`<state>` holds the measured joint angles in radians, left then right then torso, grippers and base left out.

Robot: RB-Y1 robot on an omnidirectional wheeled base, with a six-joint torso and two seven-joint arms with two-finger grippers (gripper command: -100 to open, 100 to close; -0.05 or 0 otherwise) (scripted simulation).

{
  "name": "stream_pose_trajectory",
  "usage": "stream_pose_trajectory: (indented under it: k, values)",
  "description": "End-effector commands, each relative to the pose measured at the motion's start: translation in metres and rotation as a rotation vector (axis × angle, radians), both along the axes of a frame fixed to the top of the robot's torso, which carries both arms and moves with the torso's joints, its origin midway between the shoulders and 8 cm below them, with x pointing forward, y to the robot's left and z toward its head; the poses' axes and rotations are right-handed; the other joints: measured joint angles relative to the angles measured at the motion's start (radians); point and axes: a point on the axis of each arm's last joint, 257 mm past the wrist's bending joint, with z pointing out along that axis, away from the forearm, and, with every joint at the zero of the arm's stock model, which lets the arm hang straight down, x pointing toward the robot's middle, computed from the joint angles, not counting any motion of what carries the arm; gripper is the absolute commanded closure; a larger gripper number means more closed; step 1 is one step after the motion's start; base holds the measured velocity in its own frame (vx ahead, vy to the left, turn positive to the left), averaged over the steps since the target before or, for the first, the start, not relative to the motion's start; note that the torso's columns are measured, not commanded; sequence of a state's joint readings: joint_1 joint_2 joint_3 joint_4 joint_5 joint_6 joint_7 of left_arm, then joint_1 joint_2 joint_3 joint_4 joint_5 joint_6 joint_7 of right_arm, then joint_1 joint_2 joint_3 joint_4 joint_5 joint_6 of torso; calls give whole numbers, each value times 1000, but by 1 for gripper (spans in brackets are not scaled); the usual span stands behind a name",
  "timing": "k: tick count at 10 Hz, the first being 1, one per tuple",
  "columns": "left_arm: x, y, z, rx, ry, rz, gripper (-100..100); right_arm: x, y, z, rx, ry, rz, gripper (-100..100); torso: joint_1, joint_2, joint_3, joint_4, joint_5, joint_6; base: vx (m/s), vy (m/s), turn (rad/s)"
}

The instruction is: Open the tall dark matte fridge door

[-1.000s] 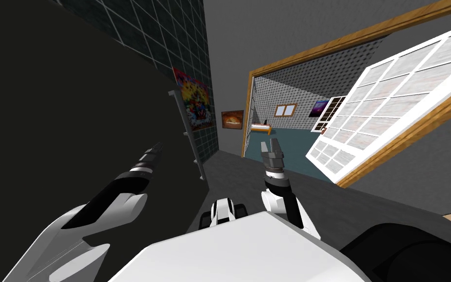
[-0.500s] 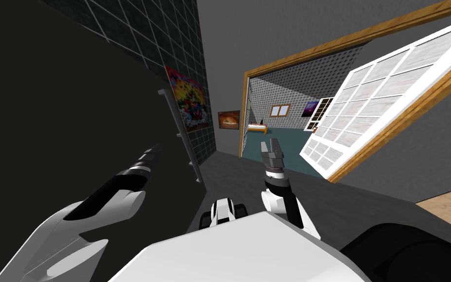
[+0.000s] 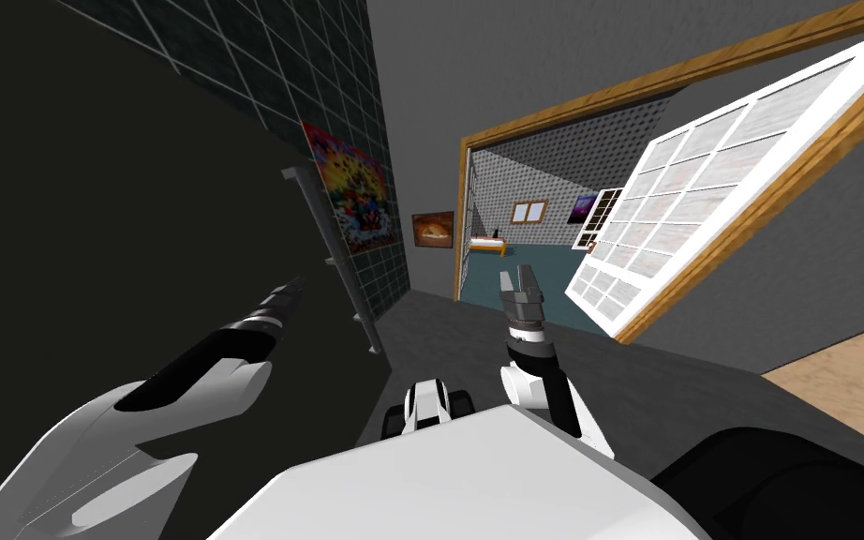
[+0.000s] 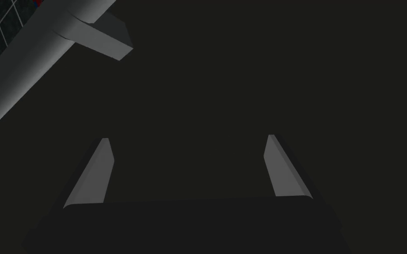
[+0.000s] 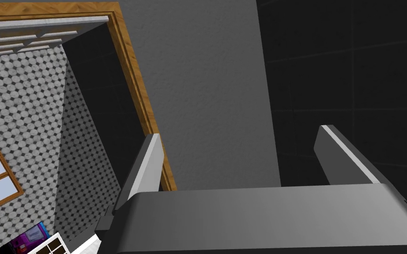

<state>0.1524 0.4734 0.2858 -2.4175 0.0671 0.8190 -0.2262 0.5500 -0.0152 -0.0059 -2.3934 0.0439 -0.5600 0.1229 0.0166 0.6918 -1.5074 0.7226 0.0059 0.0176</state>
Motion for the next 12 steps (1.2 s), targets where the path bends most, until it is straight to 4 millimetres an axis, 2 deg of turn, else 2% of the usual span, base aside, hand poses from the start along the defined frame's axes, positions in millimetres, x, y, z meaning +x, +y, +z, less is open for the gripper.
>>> stream_pose_trajectory:
  k: [1,3,4,6,10,11,12]
  values:
    - [1,12,2,20,35,34,-100,0,0,0,0,0,0,0,0,1,1,0,0,-2,17,-35,-92]
    - [-2,18,14,54,48,57,-100,0,0,0,0,0,0,0,-2,2,2,2,-1,-2,44,-44,-145]
    - [-3,20,11,51,60,63,-100,0,0,0,0,0,0,0,-3,6,4,3,-2,-3,34,-27,-52]
    - [-8,23,25,86,67,81,-100,0,0,0,0,0,0,0,-2,13,9,6,-2,-5,35,-24,-84]
    - [-23,8,64,157,26,75,-100,0,0,0,0,0,0,0,-13,31,19,13,-8,-10,38,-22,-74]
    - [-23,8,64,157,26,75,-100,0,0,0,0,0,0,0,-17,31,18,16,-12,-9,-7,-12,-22]
    - [-27,2,73,170,9,67,-100,0,0,0,0,0,0,0,-21,32,18,16,-14,-9,9,5,-29]
